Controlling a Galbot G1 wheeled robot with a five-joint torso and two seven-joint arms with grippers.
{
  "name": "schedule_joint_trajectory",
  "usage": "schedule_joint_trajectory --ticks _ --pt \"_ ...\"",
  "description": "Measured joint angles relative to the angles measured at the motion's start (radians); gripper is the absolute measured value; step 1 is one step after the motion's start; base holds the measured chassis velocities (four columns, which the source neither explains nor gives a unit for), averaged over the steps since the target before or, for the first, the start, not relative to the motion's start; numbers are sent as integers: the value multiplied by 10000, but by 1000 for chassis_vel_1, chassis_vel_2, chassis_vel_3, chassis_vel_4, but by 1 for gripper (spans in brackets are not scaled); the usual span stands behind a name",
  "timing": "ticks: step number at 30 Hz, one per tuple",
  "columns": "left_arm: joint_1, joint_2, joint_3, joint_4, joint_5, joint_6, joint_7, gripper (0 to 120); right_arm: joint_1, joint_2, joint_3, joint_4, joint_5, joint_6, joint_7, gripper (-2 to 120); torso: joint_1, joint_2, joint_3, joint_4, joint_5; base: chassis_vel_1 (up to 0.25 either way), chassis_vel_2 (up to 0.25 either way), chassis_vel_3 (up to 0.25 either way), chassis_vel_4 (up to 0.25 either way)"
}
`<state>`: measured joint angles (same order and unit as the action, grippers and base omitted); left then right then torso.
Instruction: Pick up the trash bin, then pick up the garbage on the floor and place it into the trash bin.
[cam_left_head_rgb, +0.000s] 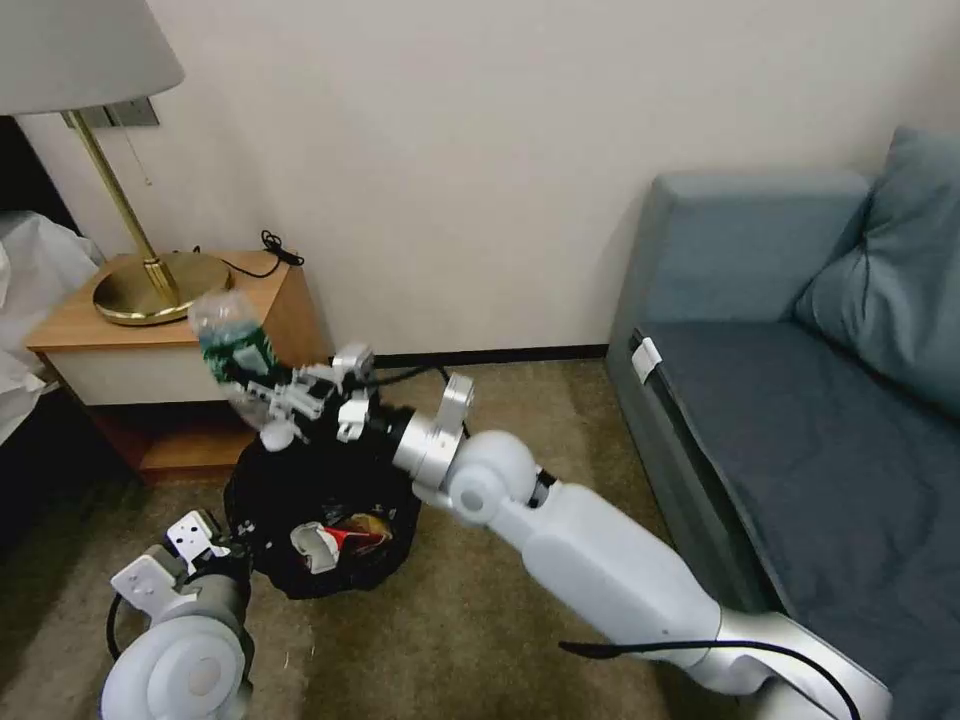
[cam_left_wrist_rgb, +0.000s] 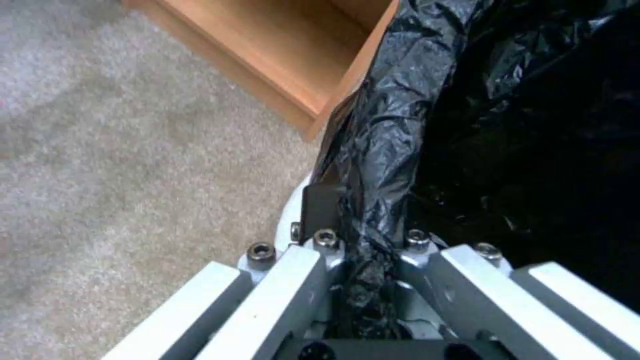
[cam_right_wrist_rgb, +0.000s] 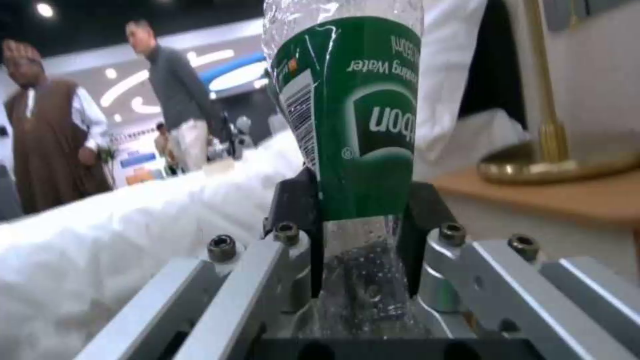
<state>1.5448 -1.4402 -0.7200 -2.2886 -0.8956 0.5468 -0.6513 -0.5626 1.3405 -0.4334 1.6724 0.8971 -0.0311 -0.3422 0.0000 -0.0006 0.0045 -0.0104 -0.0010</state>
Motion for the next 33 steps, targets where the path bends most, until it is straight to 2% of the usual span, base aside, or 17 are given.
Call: schedule_joint_trajectory --ticks 6,9,12,13,17,20,22,23,24,26,27,28,30,33 --pt "103 10 -40 -196 -86 12 -11 1 -353 -134 -125 -233 -472 155 -211 19 0 0 0 -2 0 0 0 0 0" --pt "156 -5 -39 -247 -109 15 -34 1 -510 -199 -263 -352 -874 423 -447 24 0 0 0 0 0 0 0 0 0" --pt "195 -25 -38 -311 -190 22 -98 1 -575 -235 -309 -450 -1115 547 -566 34 0 0 0 -1 0 0 0 0 0" --pt "195 -25 -38 -311 -190 22 -98 1 -575 -235 -309 -450 -1115 547 -566 34 0 0 0 -1 0 0 0 0 0" --pt "303 -74 -81 -401 -264 44 -189 1 -679 -337 -292 -519 -1211 542 -593 59 0 0 0 1 0 0 0 0 0" --pt "313 -92 -78 -406 -274 59 -232 1 -715 -379 -241 -519 -1281 515 -590 64 0 1 0 -1 0 0 0 0 0" --pt "292 -218 -19 -485 -313 145 -371 1 -704 -391 -261 -701 -1396 553 -598 74 0 0 0 -2 1 0 0 0 0" --pt "292 -218 -19 -485 -313 145 -371 1 -704 -391 -261 -701 -1396 553 -598 74 0 0 0 -2 1 0 0 0 0" --pt "319 -301 8 -584 -376 197 -429 1 -658 -385 -314 -909 -1521 618 -605 81 0 0 1 0 -1 0 0 0 0" --pt "370 -308 8 -649 -476 216 -479 1 -621 -392 -330 -1015 -1572 642 -606 85 0 0 1 0 1 0 0 0 0" --pt "465 -252 -39 -683 -688 222 -574 1 -578 -438 -331 -1147 -1625 714 -606 92 0 0 0 0 0 0 0 0 0" --pt "465 -252 -39 -683 -688 222 -574 1 -578 -438 -331 -1147 -1625 714 -606 92 0 0 0 0 0 0 0 0 0" --pt "563 -87 -215 -650 -1390 265 -917 1 -531 -556 15 -1071 -1620 1037 -740 99 0 0 1 3 1 0 0 0 0" --pt "535 -23 -261 -463 -1720 280 -1059 1 -503 -666 505 -700 -1487 1079 -793 100 0 0 0 3 2 0 0 0 0"
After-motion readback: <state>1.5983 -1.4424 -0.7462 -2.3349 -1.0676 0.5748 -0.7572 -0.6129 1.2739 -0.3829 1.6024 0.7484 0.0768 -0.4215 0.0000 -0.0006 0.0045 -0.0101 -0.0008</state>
